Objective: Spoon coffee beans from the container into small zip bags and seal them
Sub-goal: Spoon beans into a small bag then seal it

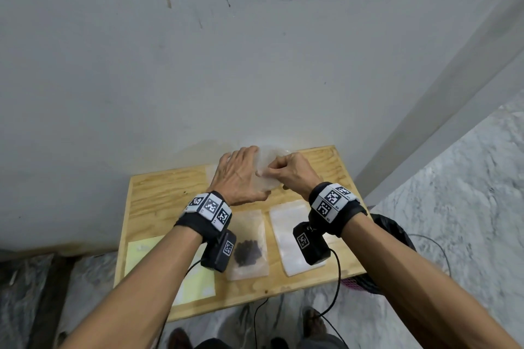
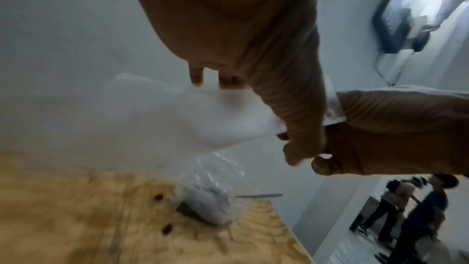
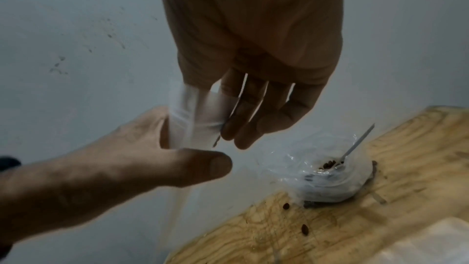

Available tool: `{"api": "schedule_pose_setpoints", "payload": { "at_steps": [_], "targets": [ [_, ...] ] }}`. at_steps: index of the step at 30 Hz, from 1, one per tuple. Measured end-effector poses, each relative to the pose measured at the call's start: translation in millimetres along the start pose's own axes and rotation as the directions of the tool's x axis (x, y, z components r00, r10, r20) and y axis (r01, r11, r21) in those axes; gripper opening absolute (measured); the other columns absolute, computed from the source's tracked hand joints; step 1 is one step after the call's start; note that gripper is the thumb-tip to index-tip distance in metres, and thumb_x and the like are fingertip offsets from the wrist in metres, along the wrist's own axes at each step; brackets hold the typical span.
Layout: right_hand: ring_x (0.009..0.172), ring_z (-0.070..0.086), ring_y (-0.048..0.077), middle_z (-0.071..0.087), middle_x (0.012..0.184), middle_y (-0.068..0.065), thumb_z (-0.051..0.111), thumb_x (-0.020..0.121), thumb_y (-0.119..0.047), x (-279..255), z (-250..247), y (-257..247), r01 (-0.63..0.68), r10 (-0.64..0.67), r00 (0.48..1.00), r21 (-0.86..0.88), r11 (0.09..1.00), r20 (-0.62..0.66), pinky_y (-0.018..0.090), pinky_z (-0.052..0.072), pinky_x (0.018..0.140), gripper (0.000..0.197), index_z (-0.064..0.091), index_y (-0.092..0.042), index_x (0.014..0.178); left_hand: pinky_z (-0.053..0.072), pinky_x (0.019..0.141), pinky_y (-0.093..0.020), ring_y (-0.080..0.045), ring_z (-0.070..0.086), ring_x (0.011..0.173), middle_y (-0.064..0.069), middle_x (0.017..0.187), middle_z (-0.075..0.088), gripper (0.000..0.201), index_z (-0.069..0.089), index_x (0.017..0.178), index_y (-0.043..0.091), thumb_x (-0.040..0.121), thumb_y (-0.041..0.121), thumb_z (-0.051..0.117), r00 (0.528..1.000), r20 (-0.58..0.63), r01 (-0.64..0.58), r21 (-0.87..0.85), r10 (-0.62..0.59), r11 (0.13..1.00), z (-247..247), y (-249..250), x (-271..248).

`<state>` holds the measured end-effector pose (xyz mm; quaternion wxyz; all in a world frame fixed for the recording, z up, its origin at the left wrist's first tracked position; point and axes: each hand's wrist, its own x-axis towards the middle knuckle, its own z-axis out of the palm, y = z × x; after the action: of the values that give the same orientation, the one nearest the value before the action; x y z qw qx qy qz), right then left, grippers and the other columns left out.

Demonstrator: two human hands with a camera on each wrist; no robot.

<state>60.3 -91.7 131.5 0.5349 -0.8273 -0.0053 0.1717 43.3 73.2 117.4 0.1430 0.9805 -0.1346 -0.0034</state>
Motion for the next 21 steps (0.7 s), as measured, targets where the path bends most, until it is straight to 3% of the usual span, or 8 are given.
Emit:
{"api": "schedule_pose_setpoints", "payload": {
  "at_steps": [3,6,8,11,13,15,18,21],
  "targets": [
    [0.072,0.062,0.013,0.07,0.077,-0.001,0.074,0.082,-0.037,4,-5,8,-0.006,0.007,1.0,0.152,0.988,-0.001,0.025,0.045,0.058,0.018,0.074,-0.019,0.079,0.041,0.098,-0.038,-0.024,0.051,0.112,-0.004,0.128,0.048,0.09,0.036,0.131,0.015,0.061,0.056,0.076,0.994,-0.003,0.106,-0.113,-0.107,0.988,17,-12,2],
    [0.085,0.064,0.015,0.07,0.087,-0.001,0.068,0.086,-0.038,22,-14,32,0.009,0.032,0.943,0.122,0.993,-0.332,0.03,0.05,0.069,0.019,0.072,-0.019,0.087,0.041,0.098,-0.037,-0.024,0.051,0.114,-0.003,0.129,0.049,0.091,0.037,0.131,0.016,0.061,0.057,0.078,0.984,0.012,0.177,-0.174,-0.177,0.969,32,-25,4],
    [0.096,0.063,0.02,0.067,0.106,0.006,0.066,0.085,-0.04,37,-20,57,-0.134,0.098,0.863,-0.038,0.99,-0.496,0.031,0.05,0.08,0.031,0.067,-0.015,0.103,0.043,0.098,-0.038,-0.025,0.052,0.115,-0.004,0.13,0.049,0.092,0.036,0.133,0.015,0.062,0.056,0.079,0.978,0.033,0.207,-0.191,-0.204,0.96,41,-32,6],
    [0.106,0.059,0.031,0.056,0.125,0.014,0.065,0.084,-0.043,52,-23,87,-0.367,0.271,0.832,-0.112,0.924,-0.485,0.037,0.05,0.087,0.053,0.054,-0.009,0.122,0.043,0.101,-0.039,-0.026,0.052,0.117,-0.005,0.133,0.049,0.094,0.035,0.136,0.014,0.064,0.055,0.08,0.969,0.077,0.247,-0.207,-0.236,0.947,52,-39,10],
    [0.107,0.059,0.033,0.058,0.122,0.014,0.065,0.084,-0.041,62,-21,101,-0.409,0.334,0.833,-0.084,0.909,-0.442,0.042,0.051,0.09,0.053,0.052,-0.01,0.124,0.043,0.1,-0.04,-0.025,0.052,0.117,-0.004,0.133,0.049,0.093,0.036,0.135,0.015,0.064,0.056,0.08,0.966,0.11,0.252,-0.203,-0.233,0.946,58,-42,16],
    [0.1,0.063,0.031,0.065,0.112,0.011,0.066,0.083,-0.038,71,-17,109,-0.391,0.355,0.832,0.005,0.92,-0.427,0.044,0.054,0.086,0.04,0.057,-0.014,0.114,0.043,0.099,-0.04,-0.024,0.051,0.115,-0.003,0.131,0.049,0.09,0.037,0.133,0.017,0.064,0.057,0.078,0.966,0.141,0.244,-0.196,-0.219,0.95,63,-44,22],
    [0.083,0.068,0.028,0.071,0.088,0.007,0.068,0.08,-0.032,84,-12,115,-0.295,0.314,0.823,0.117,0.948,-0.474,0.046,0.058,0.079,0.012,0.063,-0.023,0.085,0.042,0.096,-0.04,-0.024,0.05,0.117,-0.003,0.133,0.048,0.091,0.037,0.134,0.016,0.064,0.057,0.077,0.961,0.183,0.242,-0.188,-0.208,0.952,69,-46,34],
    [0.078,0.068,0.025,0.07,0.082,0.005,0.071,0.081,-0.031,87,-7,106,-0.16,0.252,0.841,0.225,0.961,-0.478,0.043,0.059,0.071,0.011,0.067,-0.021,0.084,0.041,0.098,-0.041,-0.025,0.048,0.122,-0.004,0.138,0.046,0.095,0.034,0.14,0.016,0.066,0.056,0.077,0.955,0.221,0.239,-0.181,-0.197,0.954,72,-45,45]
  ]
}}
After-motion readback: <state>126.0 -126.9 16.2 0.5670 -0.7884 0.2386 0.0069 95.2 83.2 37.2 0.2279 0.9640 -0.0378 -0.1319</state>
